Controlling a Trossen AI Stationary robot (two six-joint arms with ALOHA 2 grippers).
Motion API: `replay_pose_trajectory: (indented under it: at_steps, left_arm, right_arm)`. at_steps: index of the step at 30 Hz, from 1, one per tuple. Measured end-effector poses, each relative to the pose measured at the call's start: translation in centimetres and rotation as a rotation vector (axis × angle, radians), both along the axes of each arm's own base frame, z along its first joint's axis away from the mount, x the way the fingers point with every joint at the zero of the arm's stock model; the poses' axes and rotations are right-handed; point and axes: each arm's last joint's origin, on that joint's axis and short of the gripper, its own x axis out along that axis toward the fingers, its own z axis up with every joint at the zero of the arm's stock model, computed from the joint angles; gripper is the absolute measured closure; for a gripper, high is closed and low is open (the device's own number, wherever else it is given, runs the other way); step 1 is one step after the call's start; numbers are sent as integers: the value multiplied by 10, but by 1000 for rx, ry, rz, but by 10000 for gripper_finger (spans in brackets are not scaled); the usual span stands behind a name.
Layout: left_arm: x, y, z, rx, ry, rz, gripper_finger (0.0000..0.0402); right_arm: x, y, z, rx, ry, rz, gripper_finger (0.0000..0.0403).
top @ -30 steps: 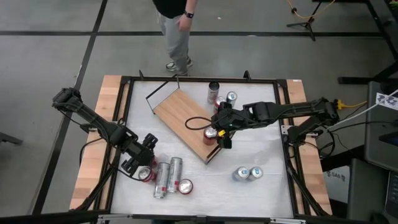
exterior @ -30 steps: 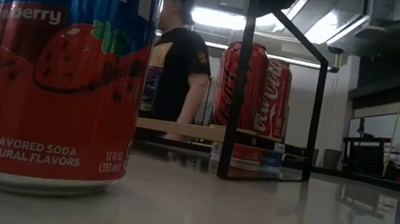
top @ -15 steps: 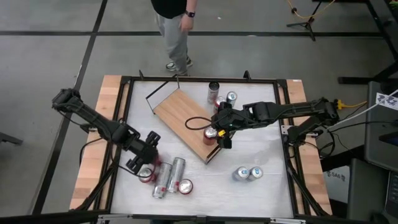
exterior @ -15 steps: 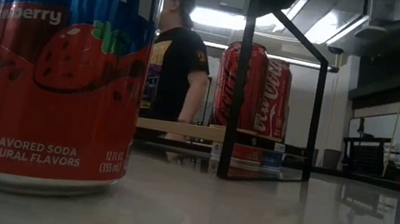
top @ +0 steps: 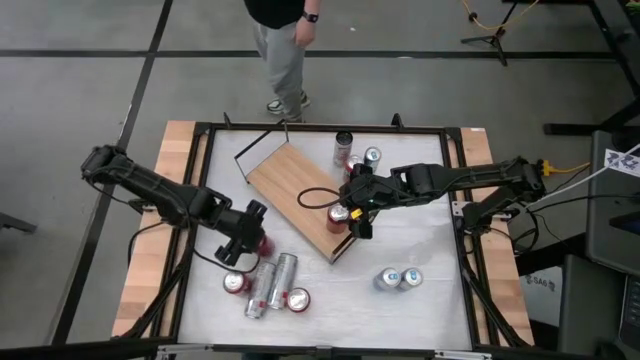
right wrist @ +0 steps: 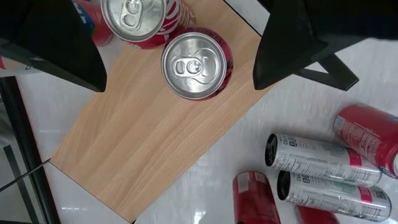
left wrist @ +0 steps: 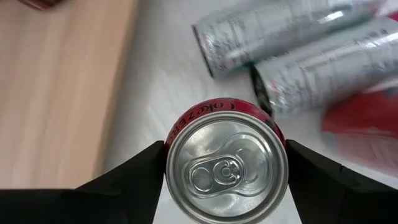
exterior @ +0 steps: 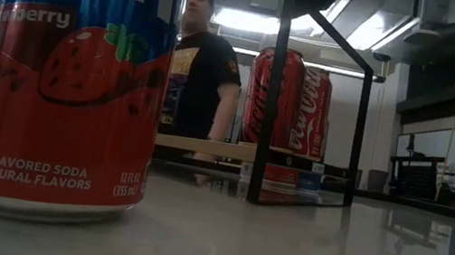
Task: Place canned beverage on shelf
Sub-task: Put the red black soda can on the shelf aligned with the other red black soda can
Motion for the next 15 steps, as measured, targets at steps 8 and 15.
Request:
replay_pose_trajectory:
  at_steps: [8,15]
  left_arm:
    - [13,16,5,-52,-88,41,132]
    - [20,28,22,-77,-134,57,132]
  right_arm:
    - [0,0,0,0,0,0,8]
    - [0,0,0,0,0,0,8]
